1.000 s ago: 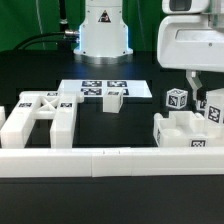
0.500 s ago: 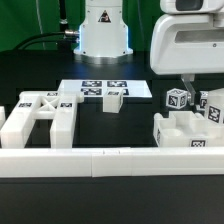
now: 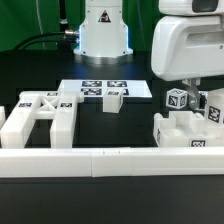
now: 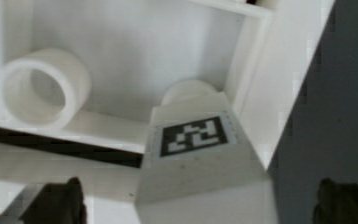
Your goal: Assemble chair
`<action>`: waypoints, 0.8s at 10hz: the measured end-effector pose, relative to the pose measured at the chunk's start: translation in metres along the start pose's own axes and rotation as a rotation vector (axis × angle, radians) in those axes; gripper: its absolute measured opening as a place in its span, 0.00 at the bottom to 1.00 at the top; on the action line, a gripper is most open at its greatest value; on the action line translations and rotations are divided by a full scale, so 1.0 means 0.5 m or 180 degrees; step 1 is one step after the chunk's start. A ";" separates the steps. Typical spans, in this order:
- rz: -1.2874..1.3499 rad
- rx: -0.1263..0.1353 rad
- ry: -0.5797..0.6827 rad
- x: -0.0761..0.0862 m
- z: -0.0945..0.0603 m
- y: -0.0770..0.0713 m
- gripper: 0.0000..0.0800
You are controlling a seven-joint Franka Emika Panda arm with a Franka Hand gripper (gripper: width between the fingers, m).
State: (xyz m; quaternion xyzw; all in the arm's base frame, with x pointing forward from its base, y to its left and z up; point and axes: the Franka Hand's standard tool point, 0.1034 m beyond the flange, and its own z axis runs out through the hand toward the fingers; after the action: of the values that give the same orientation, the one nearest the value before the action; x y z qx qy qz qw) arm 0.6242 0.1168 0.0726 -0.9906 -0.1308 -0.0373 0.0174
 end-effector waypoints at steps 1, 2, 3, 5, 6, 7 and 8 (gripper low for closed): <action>0.0008 0.0001 0.0000 0.000 0.000 -0.001 0.66; 0.0019 0.0001 0.0000 0.000 0.000 -0.001 0.47; 0.0111 0.0002 0.0000 0.000 0.000 -0.001 0.36; 0.0220 0.0008 0.0000 0.000 0.000 -0.001 0.36; 0.0543 0.0011 0.0000 0.000 0.000 -0.002 0.36; 0.0842 0.0011 -0.0001 0.000 0.001 -0.005 0.36; 0.1249 0.0008 -0.0003 0.000 0.001 -0.005 0.36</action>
Offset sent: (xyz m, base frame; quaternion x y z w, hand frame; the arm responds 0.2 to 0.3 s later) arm 0.0000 0.0000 0.0000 0.0000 0.0000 0.0000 1.0000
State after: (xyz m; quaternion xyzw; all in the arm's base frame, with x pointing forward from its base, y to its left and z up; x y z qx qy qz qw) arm 0.6234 0.1194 0.0723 -0.9970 0.0648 -0.0326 0.0255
